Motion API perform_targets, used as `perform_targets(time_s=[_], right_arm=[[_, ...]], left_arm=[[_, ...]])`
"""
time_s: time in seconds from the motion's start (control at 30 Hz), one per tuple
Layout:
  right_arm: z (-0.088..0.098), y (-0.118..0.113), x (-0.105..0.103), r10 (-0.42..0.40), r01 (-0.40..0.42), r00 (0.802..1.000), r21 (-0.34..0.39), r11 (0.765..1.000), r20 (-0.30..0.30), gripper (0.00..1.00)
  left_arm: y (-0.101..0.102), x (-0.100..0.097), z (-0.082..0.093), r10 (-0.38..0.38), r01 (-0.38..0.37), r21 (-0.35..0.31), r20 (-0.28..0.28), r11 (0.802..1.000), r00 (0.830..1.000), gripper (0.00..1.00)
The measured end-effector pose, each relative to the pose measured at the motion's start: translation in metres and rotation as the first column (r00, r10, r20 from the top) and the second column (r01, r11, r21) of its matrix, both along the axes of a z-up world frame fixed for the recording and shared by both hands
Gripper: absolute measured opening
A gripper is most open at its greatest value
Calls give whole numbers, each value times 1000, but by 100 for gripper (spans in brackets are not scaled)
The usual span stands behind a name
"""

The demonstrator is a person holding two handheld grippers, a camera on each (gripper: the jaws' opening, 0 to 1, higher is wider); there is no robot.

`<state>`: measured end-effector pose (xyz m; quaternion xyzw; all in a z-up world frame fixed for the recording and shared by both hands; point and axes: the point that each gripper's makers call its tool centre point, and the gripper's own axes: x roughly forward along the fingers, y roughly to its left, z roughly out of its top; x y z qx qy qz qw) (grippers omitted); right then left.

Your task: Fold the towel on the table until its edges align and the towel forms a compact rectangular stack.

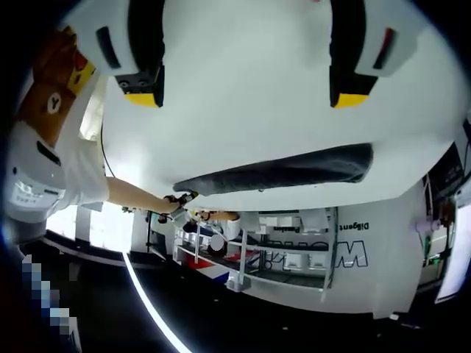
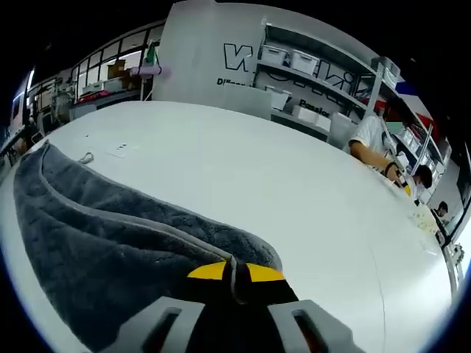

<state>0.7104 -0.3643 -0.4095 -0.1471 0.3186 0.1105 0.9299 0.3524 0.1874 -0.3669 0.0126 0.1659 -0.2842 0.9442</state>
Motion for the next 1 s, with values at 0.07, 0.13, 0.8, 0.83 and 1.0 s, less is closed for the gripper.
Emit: perform_targets(time_s=[0.07, 0.13, 0.8, 0.83, 1.0], right_arm=[[0, -1, 0, 4, -4, 1000, -9, 1000, 2, 14], [1, -6, 0, -3, 3, 1000, -16, 1000, 8, 20], [67, -10, -29, 88, -121, 970, 139, 983, 225, 46], [75, -9, -36, 99, -135, 967, 145, 980, 235, 46], [108, 5, -70, 166, -228, 944, 202, 952, 285, 51]], left_arm=[[0, 0, 0, 0, 0, -4, 0, 1000, 1000, 98], [-1, 0, -1, 1, -1, -7, 0, 1000, 1000, 98], [-6, 7, 9, -15, 15, -10, 29, 1000, 999, 98], [-7, 8, 10, -18, 18, -11, 32, 1000, 999, 98], [-9, 12, 10, -29, 29, -9, 36, 1000, 999, 98]])
